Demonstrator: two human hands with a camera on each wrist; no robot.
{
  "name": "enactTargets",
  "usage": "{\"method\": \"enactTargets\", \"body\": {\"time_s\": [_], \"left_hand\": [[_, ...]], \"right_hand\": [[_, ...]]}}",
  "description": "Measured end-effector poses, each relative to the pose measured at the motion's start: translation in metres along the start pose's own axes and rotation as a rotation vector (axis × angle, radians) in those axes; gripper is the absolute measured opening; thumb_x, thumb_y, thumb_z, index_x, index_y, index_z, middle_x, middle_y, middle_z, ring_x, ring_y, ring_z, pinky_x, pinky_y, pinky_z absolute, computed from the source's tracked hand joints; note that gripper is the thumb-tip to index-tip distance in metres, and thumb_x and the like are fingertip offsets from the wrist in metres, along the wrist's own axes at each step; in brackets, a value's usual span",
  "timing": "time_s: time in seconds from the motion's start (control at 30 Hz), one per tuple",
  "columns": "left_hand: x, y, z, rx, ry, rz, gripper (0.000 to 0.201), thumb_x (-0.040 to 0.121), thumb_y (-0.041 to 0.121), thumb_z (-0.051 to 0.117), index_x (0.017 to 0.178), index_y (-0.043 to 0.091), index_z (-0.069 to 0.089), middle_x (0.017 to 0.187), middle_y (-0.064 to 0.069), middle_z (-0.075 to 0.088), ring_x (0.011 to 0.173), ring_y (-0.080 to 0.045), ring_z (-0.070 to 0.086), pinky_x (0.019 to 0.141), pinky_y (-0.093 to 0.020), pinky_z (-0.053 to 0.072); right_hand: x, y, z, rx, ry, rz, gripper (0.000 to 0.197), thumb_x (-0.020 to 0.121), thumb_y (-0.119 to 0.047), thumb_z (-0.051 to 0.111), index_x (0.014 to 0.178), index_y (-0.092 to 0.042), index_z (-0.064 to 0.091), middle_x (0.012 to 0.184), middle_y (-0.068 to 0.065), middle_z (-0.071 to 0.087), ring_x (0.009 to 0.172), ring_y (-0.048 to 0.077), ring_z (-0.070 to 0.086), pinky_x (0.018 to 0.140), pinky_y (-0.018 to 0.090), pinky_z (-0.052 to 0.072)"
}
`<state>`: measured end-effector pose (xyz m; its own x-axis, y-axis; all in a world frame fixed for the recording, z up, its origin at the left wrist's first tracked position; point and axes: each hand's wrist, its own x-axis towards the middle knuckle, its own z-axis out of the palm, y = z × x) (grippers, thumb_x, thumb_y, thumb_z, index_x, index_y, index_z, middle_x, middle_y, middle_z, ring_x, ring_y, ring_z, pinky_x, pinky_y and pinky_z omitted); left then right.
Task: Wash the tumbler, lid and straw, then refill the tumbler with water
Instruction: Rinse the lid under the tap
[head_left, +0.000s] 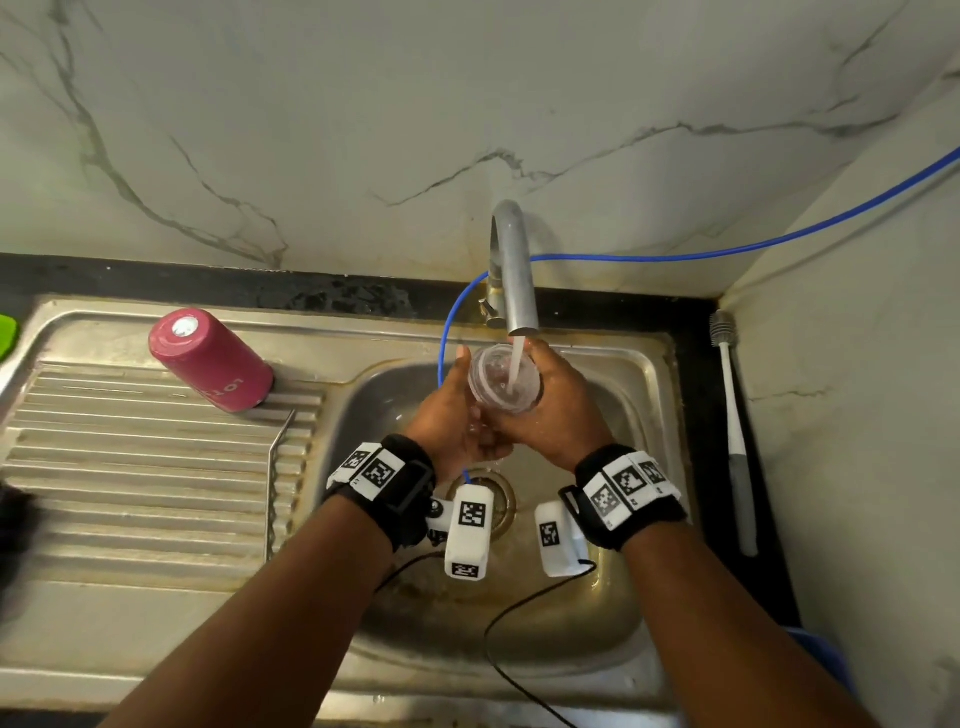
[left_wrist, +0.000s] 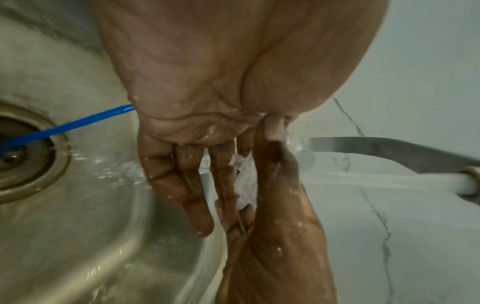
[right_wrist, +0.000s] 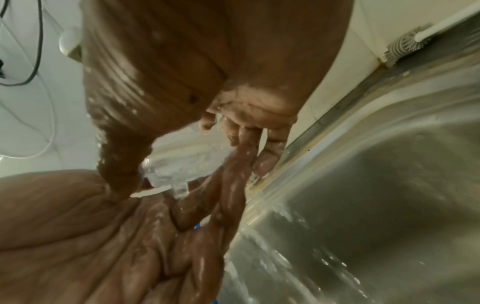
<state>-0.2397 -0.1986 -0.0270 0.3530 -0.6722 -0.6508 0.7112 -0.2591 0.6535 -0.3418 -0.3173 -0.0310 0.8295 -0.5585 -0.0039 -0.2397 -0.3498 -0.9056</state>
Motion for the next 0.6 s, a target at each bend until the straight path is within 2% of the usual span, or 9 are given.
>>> {"method": "enactTargets", "body": {"time_s": [0.1,0.13,0.2,0.27,0.33,0.4,0.47,0.53,0.6], "left_hand": [[0.004,0.01,-0.009,0.128,0.167,0.065,0.056,0.104,0.064,0.045,0.119,0.017,0.071,0.103,-0.008,0.077,0.087,-0.021,0.072,0.077,-0.038,0.055],[0.007,0.014,-0.014,0.163,0.232,0.123,0.049,0.105,0.058,0.048,0.118,0.016,0.07,0.105,-0.008,0.077,0.089,-0.022,0.071,0.077,-0.037,0.054],[0.009,0.024,-0.021,0.187,0.287,0.257,0.046,0.103,0.055,0.053,0.124,0.016,0.066,0.117,-0.007,0.075,0.1,-0.024,0.07,0.083,-0.038,0.053],[0.008,0.035,-0.022,0.196,0.244,0.334,0.052,0.1,0.058,0.054,0.132,0.018,0.065,0.129,-0.001,0.072,0.114,-0.025,0.068,0.09,-0.04,0.053],[0.006,0.044,-0.013,0.211,0.2,0.357,0.052,0.105,0.055,0.051,0.141,0.018,0.06,0.137,0.003,0.067,0.121,-0.023,0.066,0.096,-0.04,0.054],[0.01,0.051,-0.004,0.241,0.17,0.353,0.056,0.105,0.056,0.048,0.146,0.019,0.056,0.141,0.004,0.064,0.125,-0.023,0.064,0.1,-0.044,0.055],[0.016,0.055,0.001,0.256,0.137,0.323,0.06,0.106,0.06,0.044,0.148,0.019,0.054,0.146,0.002,0.062,0.131,-0.025,0.061,0.107,-0.05,0.051],[0.02,0.057,0.001,0.166,0.076,0.257,0.072,0.102,0.068,0.043,0.155,0.02,0.047,0.155,-0.001,0.054,0.139,-0.027,0.054,0.117,-0.053,0.042],[0.024,0.057,-0.001,0.082,0.021,0.211,0.085,0.095,0.079,0.042,0.159,0.024,0.041,0.16,0.001,0.049,0.147,-0.026,0.046,0.123,-0.056,0.034]], "right_hand": [[0.003,0.003,0.005,-0.109,0.03,0.003,0.08,0.064,-0.033,0.1,0.134,-0.029,0.061,0.125,-0.011,0.066,0.11,0.003,0.064,0.091,0.022,0.057],[0.003,0.008,0.004,-0.12,0.007,0.016,0.083,0.061,-0.033,0.101,0.134,-0.029,0.062,0.125,-0.012,0.066,0.11,0.003,0.064,0.091,0.023,0.057],[0.005,0.016,-0.001,-0.127,0.012,0.048,0.086,0.058,-0.039,0.102,0.133,-0.032,0.061,0.127,-0.011,0.066,0.113,0.007,0.066,0.094,0.033,0.06],[0.007,0.019,-0.002,-0.156,0.032,0.065,0.091,0.058,-0.039,0.102,0.137,-0.031,0.058,0.133,-0.006,0.063,0.117,0.013,0.065,0.096,0.037,0.059],[0.009,0.016,-0.003,-0.205,-0.031,0.057,0.094,0.057,-0.035,0.104,0.138,-0.027,0.059,0.137,-0.003,0.062,0.12,0.016,0.063,0.1,0.04,0.057],[0.012,0.013,-0.008,-0.26,-0.014,0.021,0.091,0.056,-0.033,0.104,0.136,-0.024,0.06,0.135,-0.001,0.064,0.118,0.018,0.064,0.099,0.042,0.057],[0.013,0.013,-0.015,-0.269,0.018,-0.001,0.091,0.058,-0.03,0.104,0.136,-0.021,0.059,0.134,0.0,0.062,0.119,0.021,0.063,0.097,0.037,0.055],[0.012,0.015,-0.017,-0.223,-0.041,0.026,0.094,0.059,-0.028,0.104,0.14,-0.021,0.057,0.137,-0.004,0.061,0.123,0.018,0.06,0.098,0.026,0.049],[0.008,0.018,-0.016,-0.129,-0.01,0.087,0.094,0.06,-0.033,0.104,0.141,-0.027,0.057,0.137,-0.008,0.061,0.124,0.014,0.061,0.099,0.027,0.052]]}}
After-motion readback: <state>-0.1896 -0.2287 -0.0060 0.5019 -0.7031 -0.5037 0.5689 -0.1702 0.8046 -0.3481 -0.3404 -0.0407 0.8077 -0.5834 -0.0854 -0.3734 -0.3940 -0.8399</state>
